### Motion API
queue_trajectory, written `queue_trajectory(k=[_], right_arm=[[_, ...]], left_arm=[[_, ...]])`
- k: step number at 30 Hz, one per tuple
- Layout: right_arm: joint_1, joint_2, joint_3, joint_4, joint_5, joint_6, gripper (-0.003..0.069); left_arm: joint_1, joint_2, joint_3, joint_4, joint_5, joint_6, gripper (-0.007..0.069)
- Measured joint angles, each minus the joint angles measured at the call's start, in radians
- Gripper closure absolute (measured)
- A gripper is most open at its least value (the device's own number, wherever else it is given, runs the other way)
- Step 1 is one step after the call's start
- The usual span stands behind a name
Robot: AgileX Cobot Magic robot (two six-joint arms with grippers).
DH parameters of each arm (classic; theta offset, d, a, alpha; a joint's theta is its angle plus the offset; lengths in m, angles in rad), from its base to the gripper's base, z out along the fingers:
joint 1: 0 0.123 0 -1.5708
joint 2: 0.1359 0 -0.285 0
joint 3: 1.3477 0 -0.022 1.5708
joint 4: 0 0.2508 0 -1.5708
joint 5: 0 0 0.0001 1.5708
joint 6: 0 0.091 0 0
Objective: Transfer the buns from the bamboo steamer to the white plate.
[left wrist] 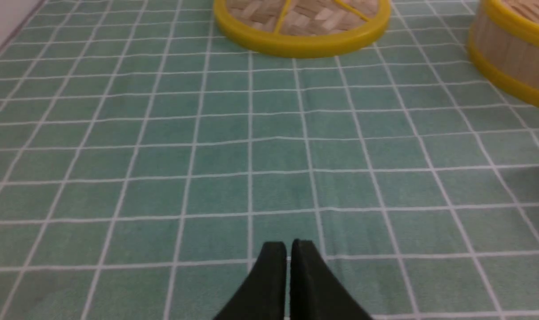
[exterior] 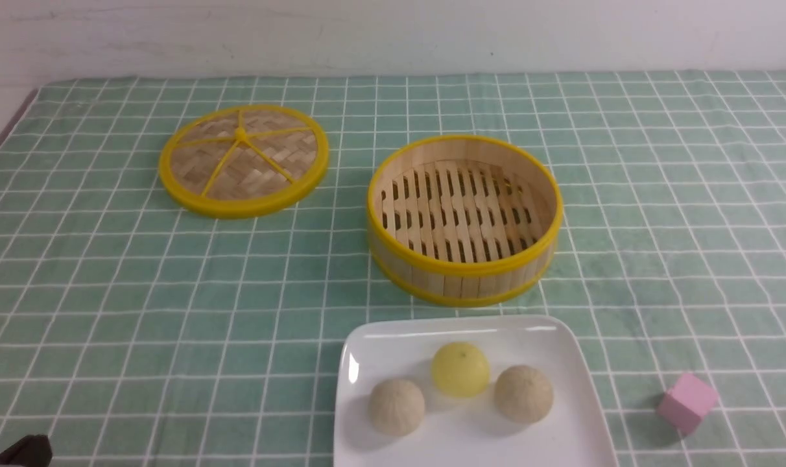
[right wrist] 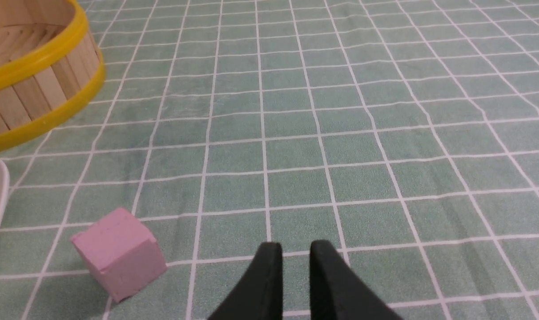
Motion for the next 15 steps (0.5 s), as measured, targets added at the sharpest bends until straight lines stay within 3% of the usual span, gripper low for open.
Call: queue_trajectory(k=[5, 15], right_arm=[[0.0, 0.0, 0.0, 0.0, 0.0, 0.0, 0.0532], [0.0, 0.0, 0.0, 0.0, 0.0, 0.0, 0.0523]], left_arm=[[0.081, -0.087, 0.018, -0.036, 0.027, 0.0, 0.058], [0.105, -0.105, 0.017, -0.041, 0.086, 0.001, 0.058]])
